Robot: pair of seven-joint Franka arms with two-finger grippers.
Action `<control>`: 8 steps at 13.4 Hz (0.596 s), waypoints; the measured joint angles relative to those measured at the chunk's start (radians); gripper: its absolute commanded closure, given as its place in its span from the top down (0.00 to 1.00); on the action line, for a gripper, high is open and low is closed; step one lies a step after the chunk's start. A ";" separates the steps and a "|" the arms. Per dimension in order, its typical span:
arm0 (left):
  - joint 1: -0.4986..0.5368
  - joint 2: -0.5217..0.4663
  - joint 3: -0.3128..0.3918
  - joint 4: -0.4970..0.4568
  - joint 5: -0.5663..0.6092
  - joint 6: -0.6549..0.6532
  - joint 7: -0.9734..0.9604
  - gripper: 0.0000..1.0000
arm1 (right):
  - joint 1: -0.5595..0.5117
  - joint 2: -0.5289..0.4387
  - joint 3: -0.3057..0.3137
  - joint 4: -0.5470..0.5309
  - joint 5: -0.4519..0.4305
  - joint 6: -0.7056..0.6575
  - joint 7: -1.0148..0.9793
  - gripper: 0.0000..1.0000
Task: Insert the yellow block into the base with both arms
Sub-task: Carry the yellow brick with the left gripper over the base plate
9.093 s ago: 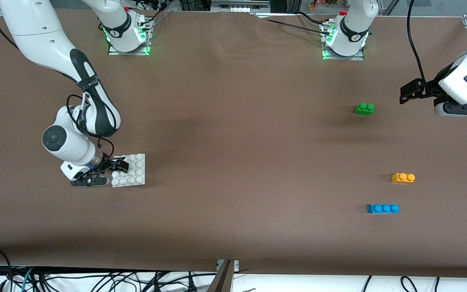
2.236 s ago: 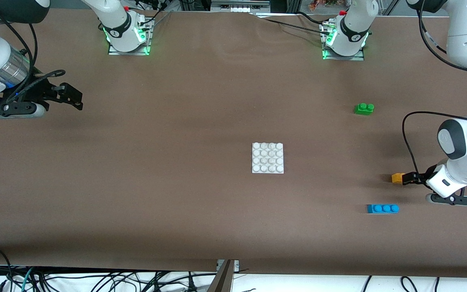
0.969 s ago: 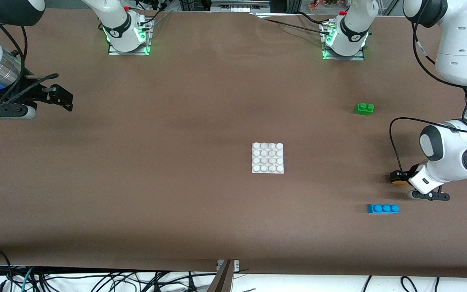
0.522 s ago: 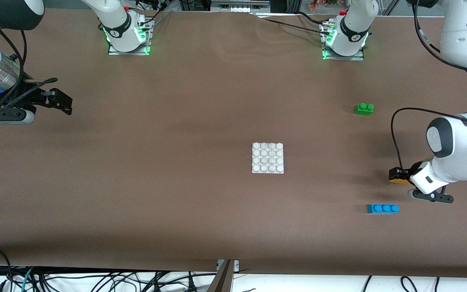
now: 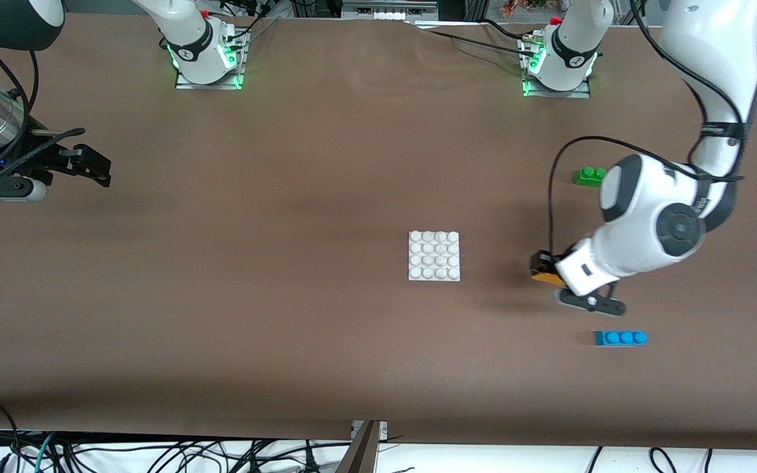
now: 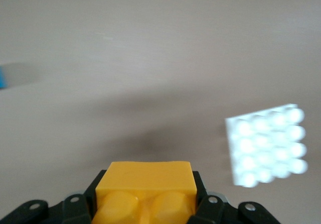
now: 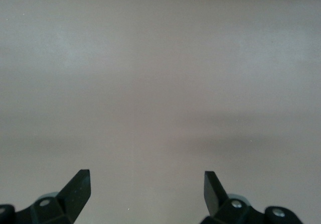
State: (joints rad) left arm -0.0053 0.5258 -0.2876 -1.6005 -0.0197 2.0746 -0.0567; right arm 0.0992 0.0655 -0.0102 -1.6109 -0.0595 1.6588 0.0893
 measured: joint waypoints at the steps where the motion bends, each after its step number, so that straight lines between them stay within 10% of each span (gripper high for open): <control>1: -0.044 0.003 -0.008 -0.001 0.000 0.000 -0.041 0.21 | -0.001 0.001 0.000 0.000 0.000 0.000 0.000 1.00; 8: -0.325 0.136 0.011 0.001 0.111 0.091 -0.438 0.20 | -0.006 0.008 -0.011 0.000 0.000 -0.005 0.000 1.00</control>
State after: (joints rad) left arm -0.3305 0.6623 -0.2768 -1.5994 0.0908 2.1660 -0.4944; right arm 0.0936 0.0731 -0.0212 -1.6108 -0.0595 1.6542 0.0892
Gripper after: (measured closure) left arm 0.322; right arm 0.000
